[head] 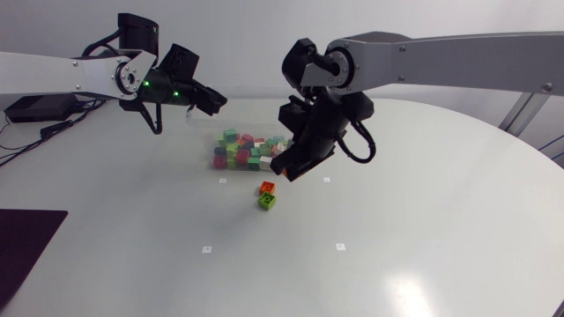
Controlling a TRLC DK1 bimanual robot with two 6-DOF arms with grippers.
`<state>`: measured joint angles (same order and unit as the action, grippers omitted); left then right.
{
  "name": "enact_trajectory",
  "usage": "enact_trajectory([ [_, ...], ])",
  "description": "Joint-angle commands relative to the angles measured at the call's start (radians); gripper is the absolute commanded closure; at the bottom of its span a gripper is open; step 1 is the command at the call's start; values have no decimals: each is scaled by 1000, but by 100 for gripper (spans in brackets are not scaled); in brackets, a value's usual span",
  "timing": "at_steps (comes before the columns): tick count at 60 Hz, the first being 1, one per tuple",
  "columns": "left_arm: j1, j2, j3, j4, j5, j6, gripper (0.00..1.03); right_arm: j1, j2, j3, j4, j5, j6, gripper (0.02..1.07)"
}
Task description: Place the duplo bricks in the container
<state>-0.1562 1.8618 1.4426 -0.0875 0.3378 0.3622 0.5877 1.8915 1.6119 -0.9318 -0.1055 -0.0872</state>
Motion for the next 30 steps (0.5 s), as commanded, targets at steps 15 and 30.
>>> enact_trajectory([
  [15, -13, -168, -163, 5, -2, 52, 7, -58, 4, 146, 5, -30, -20, 75],
  [30, -22, -311, -337, 5, 6, 144, 7, -77, 58, 237, 39, -51, -23, 75],
])
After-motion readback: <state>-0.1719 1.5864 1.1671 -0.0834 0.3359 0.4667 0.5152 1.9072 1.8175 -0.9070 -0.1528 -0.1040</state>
